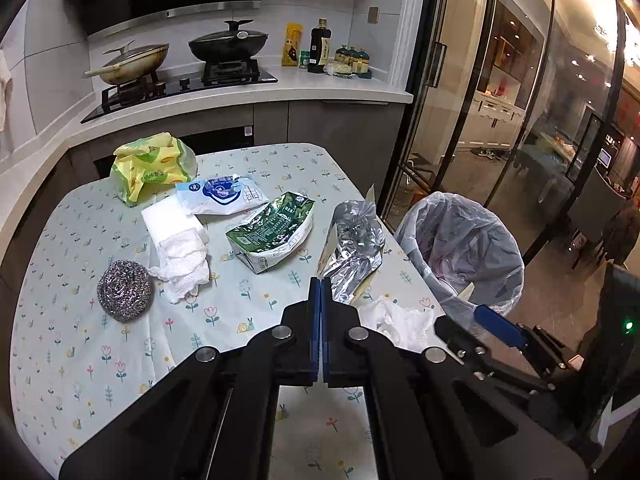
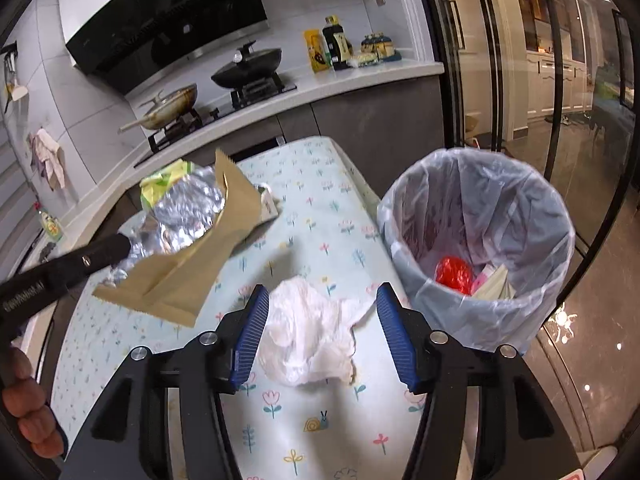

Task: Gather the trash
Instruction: 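Carry the tissue and cream paper bag over the bin and open both grippers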

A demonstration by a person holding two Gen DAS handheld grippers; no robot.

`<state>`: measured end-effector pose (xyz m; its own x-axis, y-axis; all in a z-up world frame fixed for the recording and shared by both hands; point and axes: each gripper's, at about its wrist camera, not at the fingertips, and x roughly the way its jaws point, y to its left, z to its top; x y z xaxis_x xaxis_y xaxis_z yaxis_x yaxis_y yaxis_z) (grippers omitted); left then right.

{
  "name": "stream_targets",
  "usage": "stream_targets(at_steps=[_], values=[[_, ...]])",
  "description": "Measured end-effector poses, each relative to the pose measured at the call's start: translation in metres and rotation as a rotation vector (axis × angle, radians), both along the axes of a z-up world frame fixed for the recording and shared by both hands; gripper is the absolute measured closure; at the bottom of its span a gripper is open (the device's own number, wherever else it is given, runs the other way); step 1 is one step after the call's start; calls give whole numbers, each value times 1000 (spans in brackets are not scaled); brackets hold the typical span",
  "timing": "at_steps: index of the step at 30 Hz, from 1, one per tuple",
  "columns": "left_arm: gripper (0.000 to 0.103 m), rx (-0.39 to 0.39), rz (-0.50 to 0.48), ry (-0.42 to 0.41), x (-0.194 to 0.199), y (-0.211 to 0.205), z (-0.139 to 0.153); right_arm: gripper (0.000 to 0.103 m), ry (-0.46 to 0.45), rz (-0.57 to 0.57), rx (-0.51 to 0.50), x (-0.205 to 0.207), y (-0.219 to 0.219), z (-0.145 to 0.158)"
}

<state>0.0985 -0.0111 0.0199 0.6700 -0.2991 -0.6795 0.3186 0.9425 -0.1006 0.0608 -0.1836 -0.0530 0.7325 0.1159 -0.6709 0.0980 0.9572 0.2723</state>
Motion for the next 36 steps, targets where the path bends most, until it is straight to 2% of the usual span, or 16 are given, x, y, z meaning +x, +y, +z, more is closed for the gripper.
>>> stream_targets(at_steps=[5,7,9,12,19,27,36], values=[[103,26,-1,-6,2,-6,-1,48,67,16,-2,21,11,-28],[103,29,-2,-7,4,-7,-1,58,91,19,-3,28,13,-39],[103,34,-3,-8,6,-8,-1,86,119,25,2,34,14,-47],[103,41,-8,-11,8,-11,0,97,112,25,11,33,9,-46],[103,45,-25,-15,11,-28,4,99,36,-12,5,28,-20,-15],[103,39,-88,-40,13,-69,15,99,-47,-117,-1,19,-83,27],[103,28,-166,-25,24,-128,15,99,-73,-216,-12,20,-148,39]])
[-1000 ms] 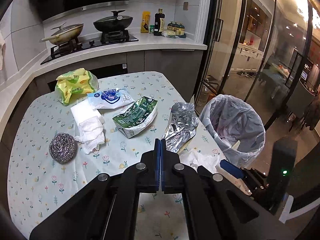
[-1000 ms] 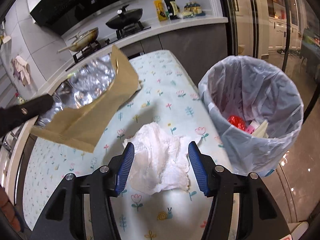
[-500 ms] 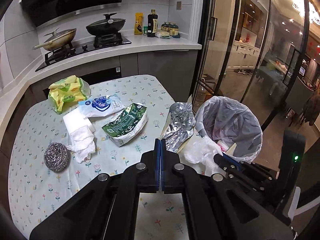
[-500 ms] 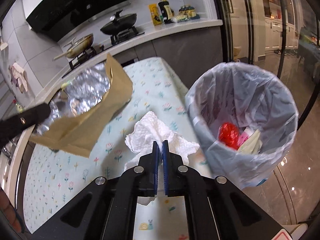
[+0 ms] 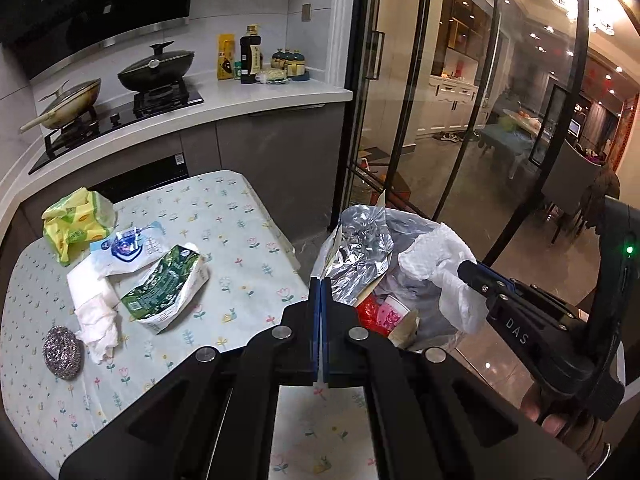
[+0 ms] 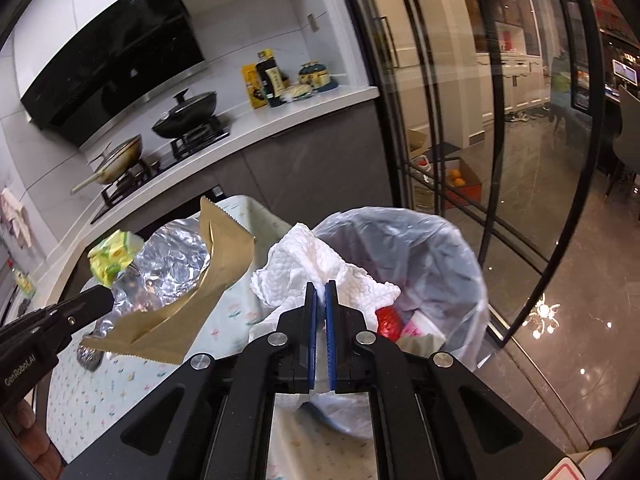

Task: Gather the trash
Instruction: 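Carry the tissue and cream paper bag over the bin and open both grippers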

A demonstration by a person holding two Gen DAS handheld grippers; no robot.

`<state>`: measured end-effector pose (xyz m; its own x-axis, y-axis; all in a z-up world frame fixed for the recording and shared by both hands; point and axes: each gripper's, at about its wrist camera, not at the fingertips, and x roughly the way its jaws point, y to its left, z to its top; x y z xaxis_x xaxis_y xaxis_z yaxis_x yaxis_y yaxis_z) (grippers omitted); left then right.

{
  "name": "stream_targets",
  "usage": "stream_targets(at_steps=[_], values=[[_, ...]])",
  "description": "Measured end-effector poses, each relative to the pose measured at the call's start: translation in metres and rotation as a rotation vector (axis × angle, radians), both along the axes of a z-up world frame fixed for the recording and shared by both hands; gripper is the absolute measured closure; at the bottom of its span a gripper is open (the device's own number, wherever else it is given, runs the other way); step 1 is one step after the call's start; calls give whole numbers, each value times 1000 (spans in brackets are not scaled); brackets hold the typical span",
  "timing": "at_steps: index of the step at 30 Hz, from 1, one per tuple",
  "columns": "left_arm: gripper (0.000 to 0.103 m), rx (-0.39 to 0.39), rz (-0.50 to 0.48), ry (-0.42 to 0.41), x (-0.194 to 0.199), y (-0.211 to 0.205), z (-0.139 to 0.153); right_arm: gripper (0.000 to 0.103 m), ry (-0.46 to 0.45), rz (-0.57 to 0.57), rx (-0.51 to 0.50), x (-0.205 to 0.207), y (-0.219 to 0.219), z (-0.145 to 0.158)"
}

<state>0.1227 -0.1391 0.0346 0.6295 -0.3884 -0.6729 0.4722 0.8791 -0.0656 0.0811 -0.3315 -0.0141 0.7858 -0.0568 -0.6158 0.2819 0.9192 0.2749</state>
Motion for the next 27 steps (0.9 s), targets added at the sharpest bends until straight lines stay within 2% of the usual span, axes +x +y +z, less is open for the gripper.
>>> stream_targets(at_steps=[8,15,20,21,23,27], values=[[103,4,-54,33,16,-53,-16,99,32,-42,13,12,-33,-17],[103,35,-81,59,27,-84,-35,98,52,-51,20,27,-50,-28],[99,51,-68,55,30,-93,-42,89,42,-52,34,32,-53,-31],[96,56,-61,56,31,-94,-43,83,39,-51,34,33,-53,-30],[84,57,-47,56,32,-93,-45,71,29,-62,25,32,-53,-28],[74,58,-31,41,30,-87,-43,68,9,-65,21,28,-49,-21]])
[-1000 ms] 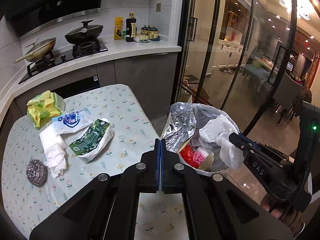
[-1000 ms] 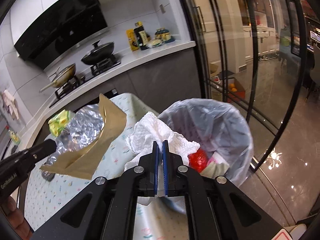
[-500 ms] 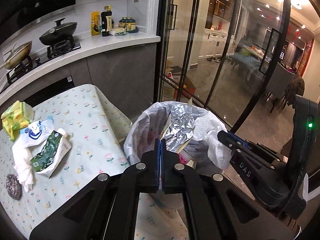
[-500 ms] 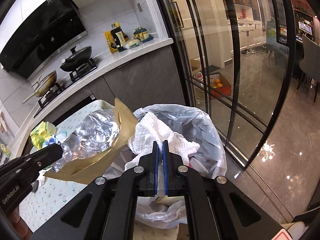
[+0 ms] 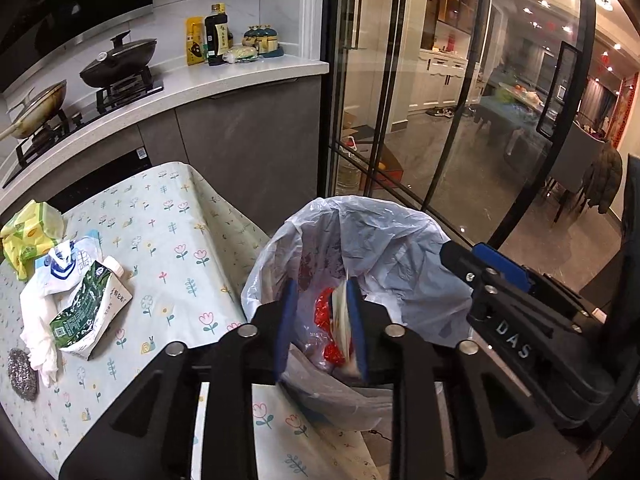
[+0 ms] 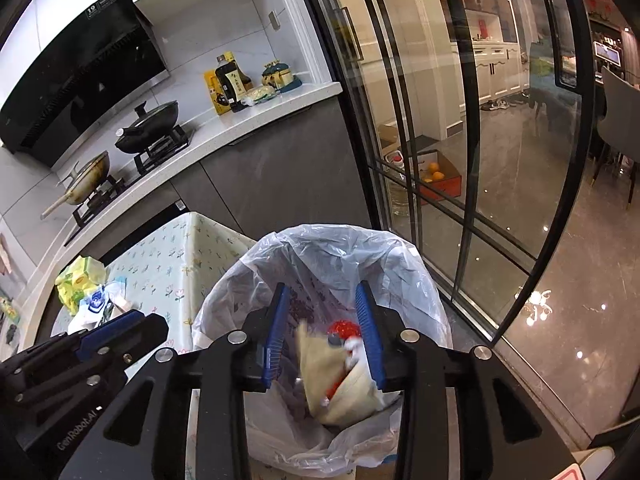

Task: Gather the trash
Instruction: 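Carry the tissue and cream paper bag over the bin and open both grippers, then move both open grippers back over the table items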

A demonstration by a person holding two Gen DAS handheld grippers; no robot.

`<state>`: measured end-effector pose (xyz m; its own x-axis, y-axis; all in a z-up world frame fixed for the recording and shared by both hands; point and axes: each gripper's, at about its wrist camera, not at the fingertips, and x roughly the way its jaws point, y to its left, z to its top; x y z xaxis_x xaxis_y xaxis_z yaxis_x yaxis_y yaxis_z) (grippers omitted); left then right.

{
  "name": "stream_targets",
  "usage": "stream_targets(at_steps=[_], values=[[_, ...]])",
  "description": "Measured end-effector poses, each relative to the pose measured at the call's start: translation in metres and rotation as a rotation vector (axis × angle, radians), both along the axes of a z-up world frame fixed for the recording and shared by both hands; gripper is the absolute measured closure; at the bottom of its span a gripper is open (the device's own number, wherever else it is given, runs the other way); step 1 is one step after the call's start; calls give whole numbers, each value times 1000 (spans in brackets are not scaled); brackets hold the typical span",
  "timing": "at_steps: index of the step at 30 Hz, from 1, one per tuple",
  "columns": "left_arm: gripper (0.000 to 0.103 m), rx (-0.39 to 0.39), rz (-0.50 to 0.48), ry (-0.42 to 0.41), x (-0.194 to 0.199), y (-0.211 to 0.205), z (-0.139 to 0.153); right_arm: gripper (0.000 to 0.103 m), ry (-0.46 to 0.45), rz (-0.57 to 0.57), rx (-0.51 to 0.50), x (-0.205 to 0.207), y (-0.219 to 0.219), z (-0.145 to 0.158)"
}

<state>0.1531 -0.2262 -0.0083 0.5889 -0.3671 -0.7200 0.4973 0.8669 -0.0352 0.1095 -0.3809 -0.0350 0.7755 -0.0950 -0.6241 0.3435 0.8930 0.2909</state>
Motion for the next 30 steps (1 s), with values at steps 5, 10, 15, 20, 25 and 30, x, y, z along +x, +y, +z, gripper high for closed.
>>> stream_targets(at_steps=[5,10,15,20,25,30], values=[[70,-13,17,-15,-3,11,8,67,-21,4,-7,-6,7,10],[66,-24,44,-27,-8,29,17,59,-49,16,-28,-13,22,25],[57,-42,80,-49,-12,53,28,54,-73,50,-52,-16,45,41],[52,-52,118,-63,-14,78,37,53,-88,88,-62,-19,71,51],[50,-60,166,-77,-15,110,45,52,-94,123,-67,-20,96,59],[49,-66,209,-91,-16,141,51,48,-99,157,-70,-18,126,63]])
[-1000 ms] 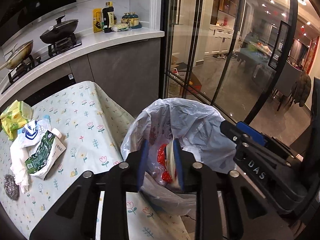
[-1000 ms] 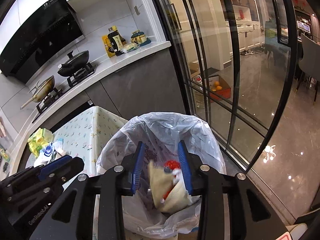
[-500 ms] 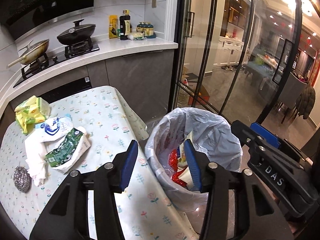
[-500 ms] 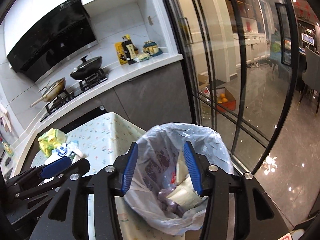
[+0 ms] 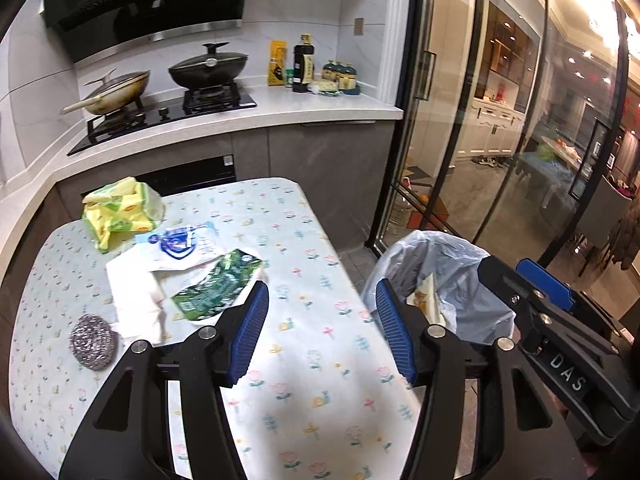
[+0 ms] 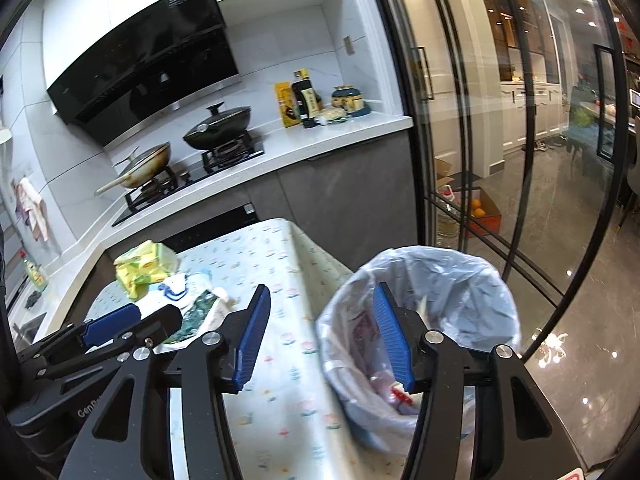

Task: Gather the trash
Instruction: 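Move both open grippers back over the table items, then grasp the steel wool scrubber with the left gripper while the right gripper grasps a white tissue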

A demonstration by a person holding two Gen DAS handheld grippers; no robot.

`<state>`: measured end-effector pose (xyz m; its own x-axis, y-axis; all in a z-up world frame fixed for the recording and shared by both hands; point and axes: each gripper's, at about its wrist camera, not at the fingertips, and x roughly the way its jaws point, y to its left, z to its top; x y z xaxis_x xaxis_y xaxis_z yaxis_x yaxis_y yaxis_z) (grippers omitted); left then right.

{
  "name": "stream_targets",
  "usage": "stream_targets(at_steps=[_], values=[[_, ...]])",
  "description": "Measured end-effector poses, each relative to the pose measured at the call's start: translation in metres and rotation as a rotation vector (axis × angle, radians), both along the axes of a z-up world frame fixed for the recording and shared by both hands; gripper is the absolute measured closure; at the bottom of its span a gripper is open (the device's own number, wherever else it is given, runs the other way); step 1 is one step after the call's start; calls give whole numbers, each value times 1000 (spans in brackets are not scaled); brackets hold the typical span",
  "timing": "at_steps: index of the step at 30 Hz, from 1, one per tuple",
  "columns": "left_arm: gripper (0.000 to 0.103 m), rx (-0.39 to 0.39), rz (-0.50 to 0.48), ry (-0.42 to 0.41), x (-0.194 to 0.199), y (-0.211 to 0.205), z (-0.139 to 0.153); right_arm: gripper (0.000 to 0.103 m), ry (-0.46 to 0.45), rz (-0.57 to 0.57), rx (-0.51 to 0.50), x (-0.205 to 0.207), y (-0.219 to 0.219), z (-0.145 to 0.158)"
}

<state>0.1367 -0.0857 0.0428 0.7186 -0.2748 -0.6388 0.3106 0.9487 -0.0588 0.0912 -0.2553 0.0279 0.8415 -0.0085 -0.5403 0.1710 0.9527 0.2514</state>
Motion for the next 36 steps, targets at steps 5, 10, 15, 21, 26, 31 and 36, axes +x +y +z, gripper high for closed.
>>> stream_targets(at_steps=[5,10,15,21,26,31,36], values=[[44,-1,50,-15,-3,36,5,48,17,46,-5,3,33,-1],[41,2,104,-16,-4,75,2,46,38,94,-28,9,69,-7],[41,-5,165,-3,-2,116,-5,43,51,123,-26,15,96,-12],[41,14,225,0,5,161,-14,42,72,147,-41,30,128,-20],[33,12,284,22,11,201,-30,42,94,167,-41,43,151,-32],[25,35,317,60,18,229,-52,42,119,180,-38,56,169,-47],[16,32,331,95,25,251,-73,40,142,169,-27,77,176,-63]])
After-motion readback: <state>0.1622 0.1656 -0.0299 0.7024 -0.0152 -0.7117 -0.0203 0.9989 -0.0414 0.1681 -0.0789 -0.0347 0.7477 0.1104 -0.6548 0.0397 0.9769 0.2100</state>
